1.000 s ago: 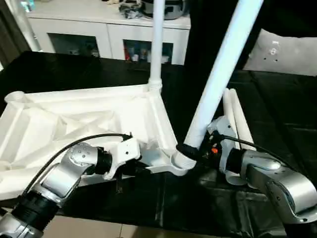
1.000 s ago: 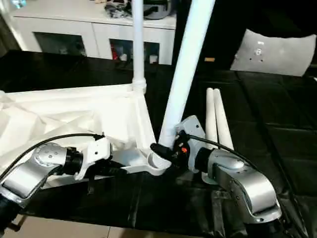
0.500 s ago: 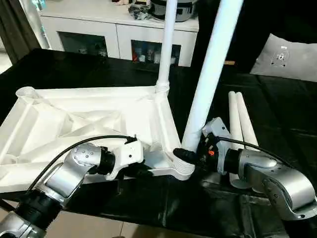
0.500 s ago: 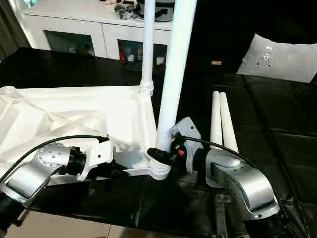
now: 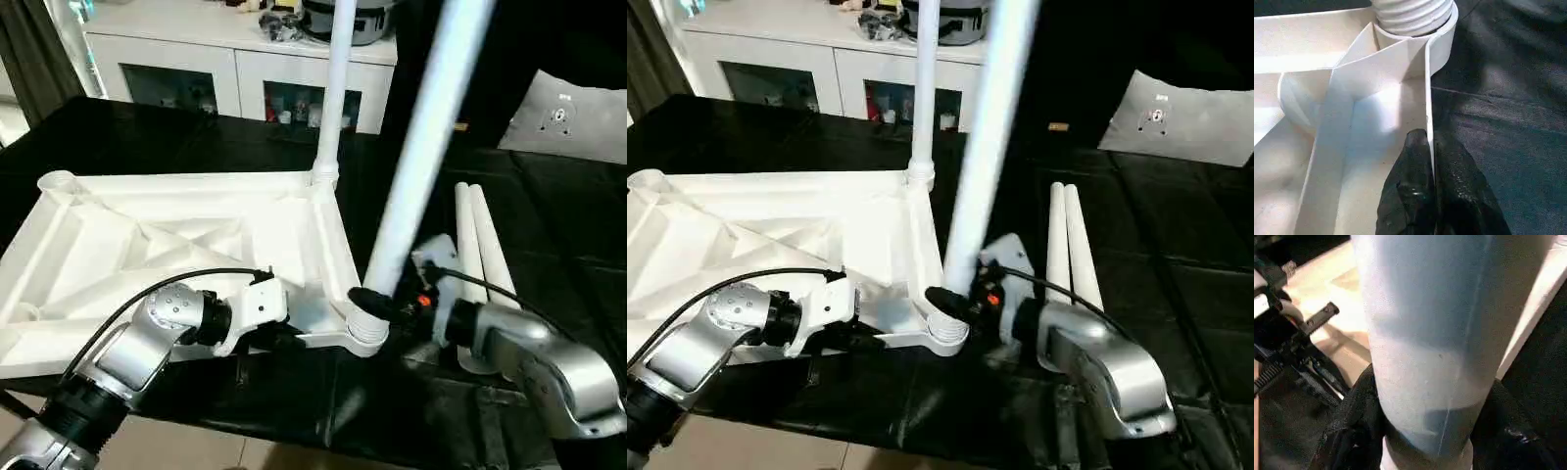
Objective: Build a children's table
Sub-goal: Insert table leg to table base
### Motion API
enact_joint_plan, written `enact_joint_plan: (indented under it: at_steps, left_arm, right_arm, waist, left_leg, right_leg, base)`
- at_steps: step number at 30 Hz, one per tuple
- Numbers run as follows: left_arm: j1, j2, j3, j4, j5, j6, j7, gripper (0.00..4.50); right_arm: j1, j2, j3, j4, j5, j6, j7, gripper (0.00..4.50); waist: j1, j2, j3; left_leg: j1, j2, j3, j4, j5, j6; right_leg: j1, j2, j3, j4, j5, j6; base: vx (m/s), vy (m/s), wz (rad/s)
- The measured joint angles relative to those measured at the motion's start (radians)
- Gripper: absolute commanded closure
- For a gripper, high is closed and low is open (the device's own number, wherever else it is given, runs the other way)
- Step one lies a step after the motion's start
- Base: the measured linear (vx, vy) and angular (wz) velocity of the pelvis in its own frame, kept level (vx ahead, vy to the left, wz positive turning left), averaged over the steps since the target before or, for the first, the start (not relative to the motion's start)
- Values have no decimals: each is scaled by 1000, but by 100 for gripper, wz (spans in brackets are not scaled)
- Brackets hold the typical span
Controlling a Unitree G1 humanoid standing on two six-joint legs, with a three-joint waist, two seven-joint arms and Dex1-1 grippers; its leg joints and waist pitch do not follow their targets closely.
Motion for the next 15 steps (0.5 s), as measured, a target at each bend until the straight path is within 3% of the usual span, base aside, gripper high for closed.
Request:
enact_joint_plan:
  at_steps: [4, 15]
  left_arm:
    - [6, -4, 3, 0, -3, 4, -3, 450]
    - [3, -11, 3, 15, -3, 2, -9, 450]
  right_arm:
    - [39, 6, -1, -23, -6, -32, -3, 261]
    - [38, -97, 140, -70, -153, -154, 25, 261]
  waist:
    - [0, 5, -3]
    - [-1, 8, -6]
  left_leg:
    - [0, 0, 1, 0, 0, 1]
    - [1, 0, 1, 0, 0, 1]
  right_leg:
    - [0, -1, 0, 0, 0, 0]
    - [2, -1, 0, 0, -2, 4]
  base:
    - [0, 0, 0]
    - [0, 0, 0]
